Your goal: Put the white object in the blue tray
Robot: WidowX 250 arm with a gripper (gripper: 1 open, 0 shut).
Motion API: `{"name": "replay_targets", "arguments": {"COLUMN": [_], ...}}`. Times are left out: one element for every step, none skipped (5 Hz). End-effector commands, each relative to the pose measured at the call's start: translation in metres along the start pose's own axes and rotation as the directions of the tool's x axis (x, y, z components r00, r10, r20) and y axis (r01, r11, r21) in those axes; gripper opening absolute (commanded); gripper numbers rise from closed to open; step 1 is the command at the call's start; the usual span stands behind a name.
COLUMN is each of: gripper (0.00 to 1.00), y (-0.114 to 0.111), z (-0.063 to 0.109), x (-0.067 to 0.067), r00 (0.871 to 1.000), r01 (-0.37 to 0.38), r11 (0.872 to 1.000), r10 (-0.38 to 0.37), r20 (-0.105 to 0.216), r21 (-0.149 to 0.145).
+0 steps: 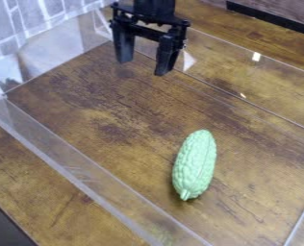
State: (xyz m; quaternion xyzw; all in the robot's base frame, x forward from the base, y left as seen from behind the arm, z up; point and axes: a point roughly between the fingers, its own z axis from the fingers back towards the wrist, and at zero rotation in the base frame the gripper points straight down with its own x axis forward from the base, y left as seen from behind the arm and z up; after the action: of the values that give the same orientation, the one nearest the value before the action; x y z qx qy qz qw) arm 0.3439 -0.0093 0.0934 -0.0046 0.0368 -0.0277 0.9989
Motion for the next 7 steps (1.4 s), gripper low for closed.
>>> {"name": "replay_targets", "arguments": {"gripper": [1.0,1.0,1.0,1.0,1.0,1.0,1.0], "y": [0.001,0.006,0.01,0.015,0.02,0.023,0.028], "z": [0.018,0.016,0.014,0.012,0.009,0.006,0.004], "x": [0.014,0.022,0.029,0.037,0.043,0.05,0.058], "r00": [0.997,0.995,0.992,0.99,0.987,0.984,0.981], "r01": [0.03,0.052,0.072,0.094,0.114,0.13,0.144], "r11": [0.999,0.998,0.997,0.994,0.991,0.988,0.984], "r10": [-0.031,-0.054,-0.076,-0.099,-0.121,-0.139,-0.156], "r20": [0.076,0.087,0.096,0.102,0.107,0.112,0.117], "r21": [0.014,0.027,0.041,0.056,0.072,0.085,0.101]}}
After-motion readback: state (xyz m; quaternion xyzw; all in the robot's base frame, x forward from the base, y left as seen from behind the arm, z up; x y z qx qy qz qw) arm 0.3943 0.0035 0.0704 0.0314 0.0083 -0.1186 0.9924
